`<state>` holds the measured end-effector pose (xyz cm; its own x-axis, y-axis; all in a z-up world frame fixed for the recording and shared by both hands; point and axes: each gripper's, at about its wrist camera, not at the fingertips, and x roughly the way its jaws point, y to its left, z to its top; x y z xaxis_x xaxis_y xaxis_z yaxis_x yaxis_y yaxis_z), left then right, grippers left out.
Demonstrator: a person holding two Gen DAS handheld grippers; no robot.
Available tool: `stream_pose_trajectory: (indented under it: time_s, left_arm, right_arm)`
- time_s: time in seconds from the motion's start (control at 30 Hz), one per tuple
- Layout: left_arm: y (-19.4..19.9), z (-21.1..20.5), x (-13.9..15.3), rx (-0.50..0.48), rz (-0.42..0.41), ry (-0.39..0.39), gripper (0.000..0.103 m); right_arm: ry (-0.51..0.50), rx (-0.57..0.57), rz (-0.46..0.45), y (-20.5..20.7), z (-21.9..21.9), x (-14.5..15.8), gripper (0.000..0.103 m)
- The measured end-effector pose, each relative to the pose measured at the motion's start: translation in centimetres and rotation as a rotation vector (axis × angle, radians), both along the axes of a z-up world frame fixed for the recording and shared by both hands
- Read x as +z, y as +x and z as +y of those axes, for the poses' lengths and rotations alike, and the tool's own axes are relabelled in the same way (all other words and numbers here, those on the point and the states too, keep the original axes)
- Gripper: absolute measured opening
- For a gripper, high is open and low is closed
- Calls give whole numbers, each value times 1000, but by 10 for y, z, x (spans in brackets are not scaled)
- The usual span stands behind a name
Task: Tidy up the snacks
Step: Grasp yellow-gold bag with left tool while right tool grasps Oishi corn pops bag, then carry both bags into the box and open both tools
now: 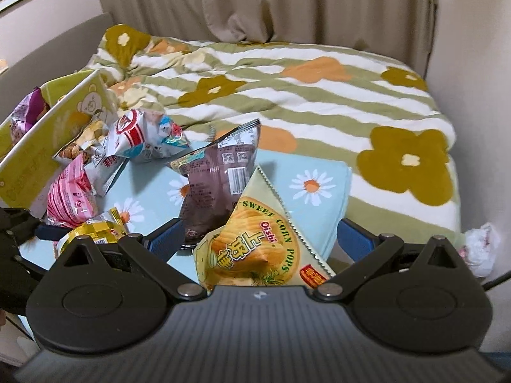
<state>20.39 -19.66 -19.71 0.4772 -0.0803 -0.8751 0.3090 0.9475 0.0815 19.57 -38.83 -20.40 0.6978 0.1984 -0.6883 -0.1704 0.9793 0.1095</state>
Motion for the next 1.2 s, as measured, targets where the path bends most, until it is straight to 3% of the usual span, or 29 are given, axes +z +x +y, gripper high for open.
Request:
stream_pose_trajectory:
  time_s: [0.03, 0.23, 0.73, 1.2]
  left_arm:
    - [1, 1, -3, 10, 14, -2, 64]
    - [1, 3, -5, 3, 32, -31, 48]
    - [-13, -6, 1, -34, 31, -46, 45]
    - [-27, -4, 19, -6, -6, -86, 45]
  right_arm:
    - [-3, 7, 7, 3, 1, -2, 103]
    - [-28, 50, 44, 11, 8, -13, 103]
    - [-54, 117, 104, 15, 21, -33, 101]
    - [-57, 93, 89, -10, 24, -21, 84]
